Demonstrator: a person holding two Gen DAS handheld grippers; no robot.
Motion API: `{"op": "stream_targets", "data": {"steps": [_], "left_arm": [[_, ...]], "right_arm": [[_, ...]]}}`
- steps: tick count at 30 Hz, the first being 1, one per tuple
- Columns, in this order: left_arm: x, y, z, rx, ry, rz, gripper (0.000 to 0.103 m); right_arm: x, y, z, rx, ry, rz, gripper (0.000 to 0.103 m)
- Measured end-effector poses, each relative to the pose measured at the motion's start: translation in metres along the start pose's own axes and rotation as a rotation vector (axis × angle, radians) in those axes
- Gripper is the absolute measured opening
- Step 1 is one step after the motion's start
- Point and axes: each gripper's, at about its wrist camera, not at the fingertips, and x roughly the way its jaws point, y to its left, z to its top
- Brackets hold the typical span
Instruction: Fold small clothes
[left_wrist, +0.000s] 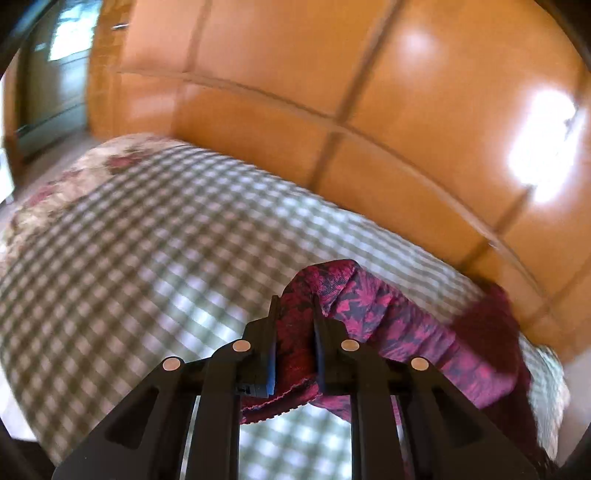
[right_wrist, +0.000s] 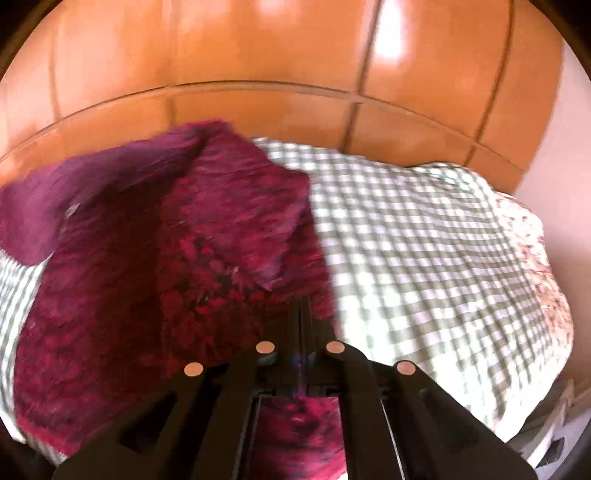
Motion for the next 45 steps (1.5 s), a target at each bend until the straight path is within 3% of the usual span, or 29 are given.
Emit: {"op": "stream_targets", "data": {"steps": [5, 8, 11, 14, 17, 18, 19, 20, 21, 22, 24, 27, 29, 31, 33, 34, 37, 41, 42, 44, 45], "left_arm": [[0.029, 0.031, 0.017, -0.074, 0.022, 0.140, 0.015], [0.041, 0.030, 0.019, -0.040, 0.032, 0.190, 0.015], [0.052, 0.023, 0.018, 0.024, 0.040, 0.257, 0.015], [0.067, 0.031, 0.024, -0.003, 0.058, 0.316, 0.015], [0.066, 0.037, 0.029, -0.035, 0.041, 0.336, 0.028], [0.062, 0.037, 0.029, -0.038, 0.035, 0.336, 0.040], [0.055, 0.036, 0.027, -0.035, 0.023, 0.332, 0.062], [0.050, 0.034, 0.025, -0.027, 0.008, 0.336, 0.071], [0.042, 0.031, 0.020, -0.010, -0.011, 0.325, 0.073], [0.034, 0.027, 0.013, 0.016, -0.013, 0.291, 0.073], [0.025, 0.018, -0.004, 0.066, 0.016, 0.227, 0.073], [0.008, 0.004, -0.047, 0.114, 0.104, 0.044, 0.073], [-0.001, -0.007, -0.077, 0.149, 0.172, -0.081, 0.073], [-0.010, -0.020, -0.112, 0.180, 0.259, -0.220, 0.073], [-0.018, -0.032, -0.139, 0.195, 0.310, -0.318, 0.073], [-0.022, -0.039, -0.154, 0.193, 0.339, -0.365, 0.070], [-0.025, -0.055, -0.189, 0.174, 0.432, -0.468, 0.069], [-0.019, -0.071, -0.220, 0.187, 0.496, -0.485, 0.069], [-0.018, -0.077, -0.226, 0.200, 0.495, -0.477, 0.063], [-0.015, -0.084, -0.230, 0.230, 0.509, -0.482, 0.032], [-0.014, -0.089, -0.232, 0.246, 0.516, -0.479, 0.020]], "right_arm": [[0.021, -0.056, 0.026, 0.073, -0.002, -0.155, 0.000], [0.039, -0.085, 0.040, 0.126, 0.018, -0.208, 0.000], [0.062, -0.104, 0.057, 0.102, 0.033, -0.314, 0.000], [0.087, -0.120, 0.073, 0.093, 0.057, -0.399, 0.000], [0.104, -0.133, 0.090, 0.119, 0.044, -0.470, 0.000], [0.105, -0.137, 0.098, 0.141, 0.015, -0.504, 0.000], [0.105, -0.143, 0.103, 0.169, -0.009, -0.500, 0.006], [0.104, -0.149, 0.107, 0.204, -0.026, -0.486, 0.018], [0.101, -0.156, 0.110, 0.249, -0.038, -0.473, 0.052], [0.097, -0.161, 0.111, 0.279, -0.052, -0.464, 0.065], [0.087, -0.164, 0.104, 0.314, -0.060, -0.397, 0.064], [0.073, -0.158, 0.086, 0.321, -0.042, -0.240, 0.065], [0.058, -0.151, 0.063, 0.331, -0.009, -0.084, 0.066], [0.047, -0.143, 0.030, 0.361, 0.089, 0.161, 0.066], [0.040, -0.131, -0.003, 0.361, 0.170, 0.305, 0.066], [0.039, -0.123, -0.014, 0.353, 0.199, 0.333, 0.066], [0.038, -0.101, -0.054, 0.363, 0.284, 0.436, 0.062], [0.043, -0.092, -0.074, 0.442, 0.290, 0.534, 0.057], [0.043, -0.087, -0.075, 0.441, 0.292, 0.540, 0.050], [0.044, -0.078, -0.073, 0.425, 0.302, 0.541, 0.040], [0.042, -0.073, -0.069, 0.404, 0.310, 0.534, 0.026]]}}
